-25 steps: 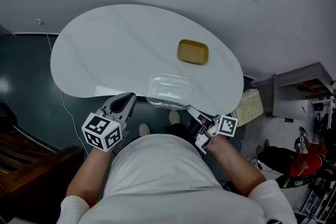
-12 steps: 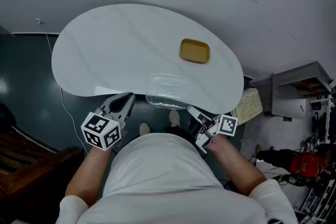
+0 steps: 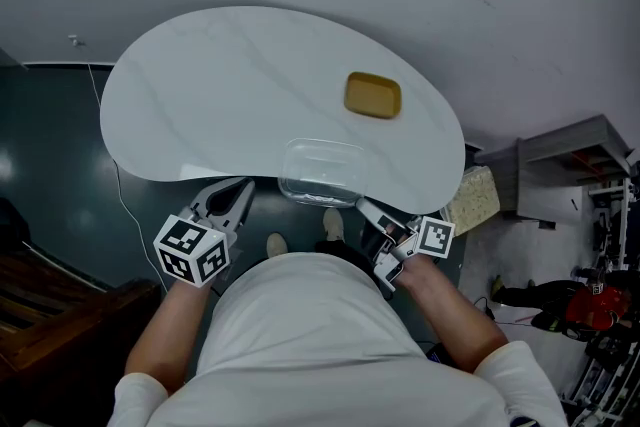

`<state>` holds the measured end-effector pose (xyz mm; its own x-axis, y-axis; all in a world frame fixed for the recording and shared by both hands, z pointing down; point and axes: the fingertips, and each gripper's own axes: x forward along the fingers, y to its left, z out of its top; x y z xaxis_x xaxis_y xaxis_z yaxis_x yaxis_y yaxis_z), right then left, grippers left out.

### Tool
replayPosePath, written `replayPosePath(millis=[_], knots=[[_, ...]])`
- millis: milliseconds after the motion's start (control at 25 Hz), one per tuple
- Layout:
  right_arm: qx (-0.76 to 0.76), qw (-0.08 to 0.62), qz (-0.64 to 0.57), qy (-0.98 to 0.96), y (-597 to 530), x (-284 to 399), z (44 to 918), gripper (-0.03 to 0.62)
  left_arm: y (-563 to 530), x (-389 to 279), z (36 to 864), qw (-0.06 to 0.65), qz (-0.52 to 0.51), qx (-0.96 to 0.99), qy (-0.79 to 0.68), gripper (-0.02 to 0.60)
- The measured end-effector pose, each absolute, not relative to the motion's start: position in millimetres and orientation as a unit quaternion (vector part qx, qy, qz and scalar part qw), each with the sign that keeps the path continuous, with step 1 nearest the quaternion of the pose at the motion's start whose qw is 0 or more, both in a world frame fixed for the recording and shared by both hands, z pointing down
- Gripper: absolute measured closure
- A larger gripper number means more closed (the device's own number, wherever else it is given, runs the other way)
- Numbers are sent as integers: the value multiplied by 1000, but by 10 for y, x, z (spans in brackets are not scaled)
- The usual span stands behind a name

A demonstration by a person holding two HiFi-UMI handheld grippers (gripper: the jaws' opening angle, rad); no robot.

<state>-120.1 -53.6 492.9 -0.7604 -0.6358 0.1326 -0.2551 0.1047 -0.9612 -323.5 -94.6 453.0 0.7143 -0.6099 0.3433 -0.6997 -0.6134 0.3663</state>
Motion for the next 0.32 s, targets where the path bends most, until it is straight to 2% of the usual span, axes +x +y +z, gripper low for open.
replayPosePath(millis=[320], knots=[[-309,161,-594,726,-518,-1156,4961,549,-929,-3213,4609,247,97,893,-363,565]])
